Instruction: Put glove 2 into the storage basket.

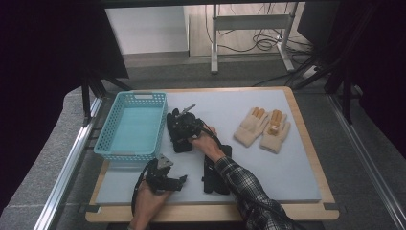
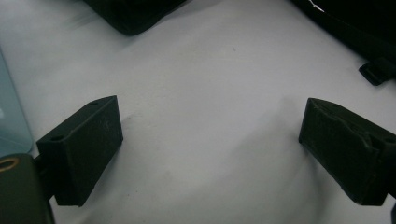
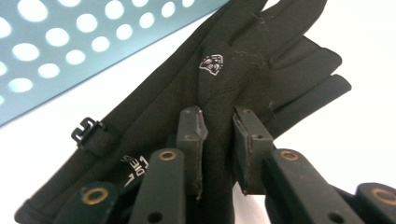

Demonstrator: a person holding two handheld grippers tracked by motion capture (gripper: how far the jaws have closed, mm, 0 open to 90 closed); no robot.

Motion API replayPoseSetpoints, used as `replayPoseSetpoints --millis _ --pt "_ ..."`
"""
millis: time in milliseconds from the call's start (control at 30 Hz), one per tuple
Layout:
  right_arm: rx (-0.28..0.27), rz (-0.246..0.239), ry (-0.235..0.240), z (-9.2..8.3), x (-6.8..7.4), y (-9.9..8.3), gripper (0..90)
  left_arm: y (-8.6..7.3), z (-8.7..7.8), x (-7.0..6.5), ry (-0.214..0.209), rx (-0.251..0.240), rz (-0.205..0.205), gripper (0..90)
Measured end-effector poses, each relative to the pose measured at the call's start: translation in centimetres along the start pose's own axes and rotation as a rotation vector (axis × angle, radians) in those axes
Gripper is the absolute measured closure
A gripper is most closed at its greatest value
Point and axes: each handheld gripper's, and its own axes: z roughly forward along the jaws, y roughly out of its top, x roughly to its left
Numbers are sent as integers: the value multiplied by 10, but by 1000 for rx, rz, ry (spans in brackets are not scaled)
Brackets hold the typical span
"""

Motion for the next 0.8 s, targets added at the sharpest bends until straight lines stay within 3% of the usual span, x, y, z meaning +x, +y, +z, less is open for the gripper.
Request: replayPoseSetpoints --millis 333,367,467,500,800 --pt "-42 25 18 -18 -4 1 756 0 0 0 0 0 0 66" --pt "-68 36 25 -28 -4 2 756 0 0 0 0 0 0 66" --pt "-81 42 28 -35 -4 2 755 0 0 0 0 0 0 66" --pt "-97 38 30 -47 -2 2 754 0 0 0 1 1 2 66" --pt "-159 21 43 -93 2 -9 751 0 0 0 1 -1 2 66"
